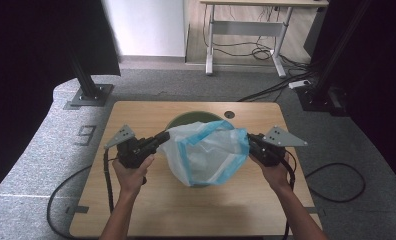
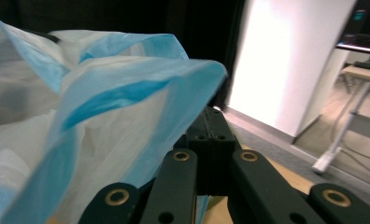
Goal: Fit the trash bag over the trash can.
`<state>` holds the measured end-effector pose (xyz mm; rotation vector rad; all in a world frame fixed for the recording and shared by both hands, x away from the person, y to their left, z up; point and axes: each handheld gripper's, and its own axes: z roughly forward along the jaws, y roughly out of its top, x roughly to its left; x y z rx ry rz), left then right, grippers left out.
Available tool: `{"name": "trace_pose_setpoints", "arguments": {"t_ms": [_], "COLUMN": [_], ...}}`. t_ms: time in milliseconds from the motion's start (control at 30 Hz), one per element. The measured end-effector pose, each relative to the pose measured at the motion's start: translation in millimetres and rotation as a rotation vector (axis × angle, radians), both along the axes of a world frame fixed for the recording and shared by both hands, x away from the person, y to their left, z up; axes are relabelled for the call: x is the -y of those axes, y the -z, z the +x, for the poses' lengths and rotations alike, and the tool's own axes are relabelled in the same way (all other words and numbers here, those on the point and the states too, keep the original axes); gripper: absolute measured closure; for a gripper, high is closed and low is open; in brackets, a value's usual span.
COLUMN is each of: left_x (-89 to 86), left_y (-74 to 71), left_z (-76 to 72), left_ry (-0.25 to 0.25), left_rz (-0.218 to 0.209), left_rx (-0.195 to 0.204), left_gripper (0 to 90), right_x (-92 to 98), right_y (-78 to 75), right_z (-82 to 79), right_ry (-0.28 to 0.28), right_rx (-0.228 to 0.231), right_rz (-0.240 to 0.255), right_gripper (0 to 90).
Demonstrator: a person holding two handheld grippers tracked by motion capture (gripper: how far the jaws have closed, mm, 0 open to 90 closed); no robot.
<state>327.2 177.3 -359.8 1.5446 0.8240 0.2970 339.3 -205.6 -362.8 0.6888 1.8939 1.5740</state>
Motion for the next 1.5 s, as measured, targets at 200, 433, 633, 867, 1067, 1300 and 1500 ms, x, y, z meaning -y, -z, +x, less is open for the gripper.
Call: {"name": "trace_pose_setpoints", "arguments": {"t_ms": [200, 433, 633, 867, 1067, 1300, 1500], "left_x": [3.2, 2.9, -3.6, -10.0, -1.7, 2.8, -0.6], "left_y": [-2.0, 1.6, 3.7, -19.3, -34.8, -33.5, -32.5], "left_z": [13.9, 27.8, 27.9, 9.5, 6.0, 25.4, 41.0], "left_ry": [0.0, -0.032, 0.008, 0.039, 0.028, 0.044, 0.045], "left_rz": [0.009, 0.048, 0.036, 0.064, 0.124, 0.131, 0.155], "left_rx": [-0.034, -0.065, -0.097, -0.024, 0.001, -0.035, -0.055], "left_gripper": [89.8, 89.7, 89.7, 66.4, 53.1, 48.0, 44.2], "right_x": [2.0, -1.9, -8.9, -11.4, -12.3, -22.7, -28.5], "right_y": [-4.3, 6.3, 14.9, 11.4, 7.1, 0.5, -1.7], "right_z": [20.9, 44.7, 54.7, 45.7, 39.4, 35.4, 34.9], "right_ry": [0.036, 0.06, 0.059, 0.041, 0.03, -0.015, -0.03], "right_rx": [0.007, -0.028, -0.044, -0.013, 0.007, 0.03, 0.038], "right_rz": [-0.019, -0.018, -0.011, -0.027, -0.029, -0.042, -0.053], "right_gripper": [89.1, 89.1, 89.0, 89.0, 89.0, 89.0, 89.0]}}
